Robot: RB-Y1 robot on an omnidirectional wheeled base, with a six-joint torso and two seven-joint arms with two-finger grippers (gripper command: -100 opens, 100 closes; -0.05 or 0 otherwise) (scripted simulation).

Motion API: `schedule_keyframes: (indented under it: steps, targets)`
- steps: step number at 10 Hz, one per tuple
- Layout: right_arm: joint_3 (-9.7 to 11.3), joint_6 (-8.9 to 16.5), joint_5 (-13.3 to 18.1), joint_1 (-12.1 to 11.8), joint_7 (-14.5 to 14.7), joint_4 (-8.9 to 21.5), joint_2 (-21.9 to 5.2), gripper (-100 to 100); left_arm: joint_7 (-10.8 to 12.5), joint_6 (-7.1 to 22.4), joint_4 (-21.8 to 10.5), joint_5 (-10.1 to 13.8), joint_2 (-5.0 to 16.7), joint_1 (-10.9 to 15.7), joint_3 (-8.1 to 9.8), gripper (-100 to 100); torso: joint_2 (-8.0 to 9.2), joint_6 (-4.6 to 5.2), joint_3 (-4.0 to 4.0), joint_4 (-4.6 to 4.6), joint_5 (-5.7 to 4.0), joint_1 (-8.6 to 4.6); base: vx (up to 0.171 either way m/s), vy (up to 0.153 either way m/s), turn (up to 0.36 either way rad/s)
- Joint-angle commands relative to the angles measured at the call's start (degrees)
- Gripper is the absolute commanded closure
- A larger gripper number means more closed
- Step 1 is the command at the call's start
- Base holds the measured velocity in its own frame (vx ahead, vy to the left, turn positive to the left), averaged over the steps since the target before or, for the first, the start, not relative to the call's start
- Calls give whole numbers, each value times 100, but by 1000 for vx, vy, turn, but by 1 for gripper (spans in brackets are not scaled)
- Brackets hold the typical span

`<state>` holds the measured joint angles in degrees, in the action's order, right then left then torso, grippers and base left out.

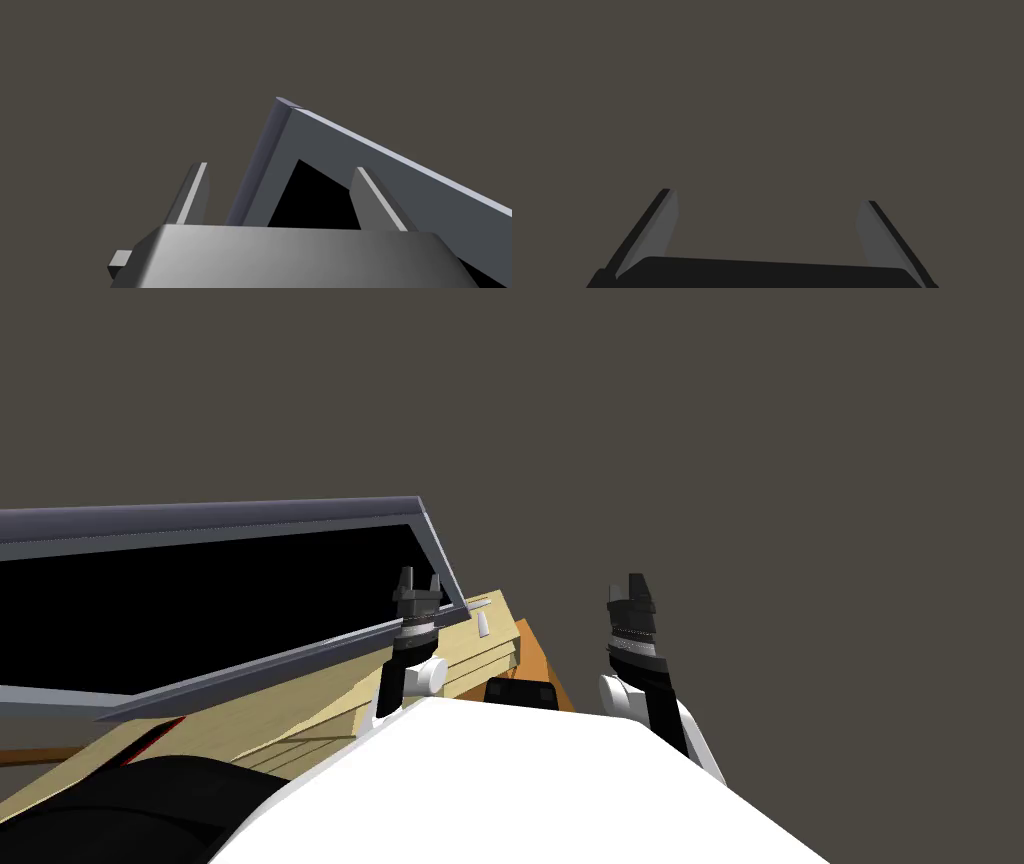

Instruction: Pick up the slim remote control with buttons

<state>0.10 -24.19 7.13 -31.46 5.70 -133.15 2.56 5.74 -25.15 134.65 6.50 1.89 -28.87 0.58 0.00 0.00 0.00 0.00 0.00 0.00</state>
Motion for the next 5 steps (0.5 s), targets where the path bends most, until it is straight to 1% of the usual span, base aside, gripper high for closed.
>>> schedule_keyframes:
  steps: [1, 3, 4, 5]
  targets:
    - [0, 0, 0, 0, 0, 0, 0, 0, 28, 124, -66, 111, 206, -8, -100, -100, 0, 0, 0, 0, 0, 0, -26, 17, -264]
    - [0, 0, 0, 1, 0, 0, 0, 0, 57, 298, -167, 277, 400, -23, -242, -100, 14, 3, 8, 3, 2, 11, -46, 31, -285]
    - [0, 0, 0, 1, 0, 0, 0, 0, 71, 406, -234, 385, 503, -33, -334, -100, 18, 2, 10, 4, 3, 12, -60, 27, -345]
    - [0, 0, 0, 2, 0, 0, 0, 0, 84, 527, -309, 509, 612, -46, -438, -100, 22, 3, 13, 5, 3, 12, -73, 20, -428]
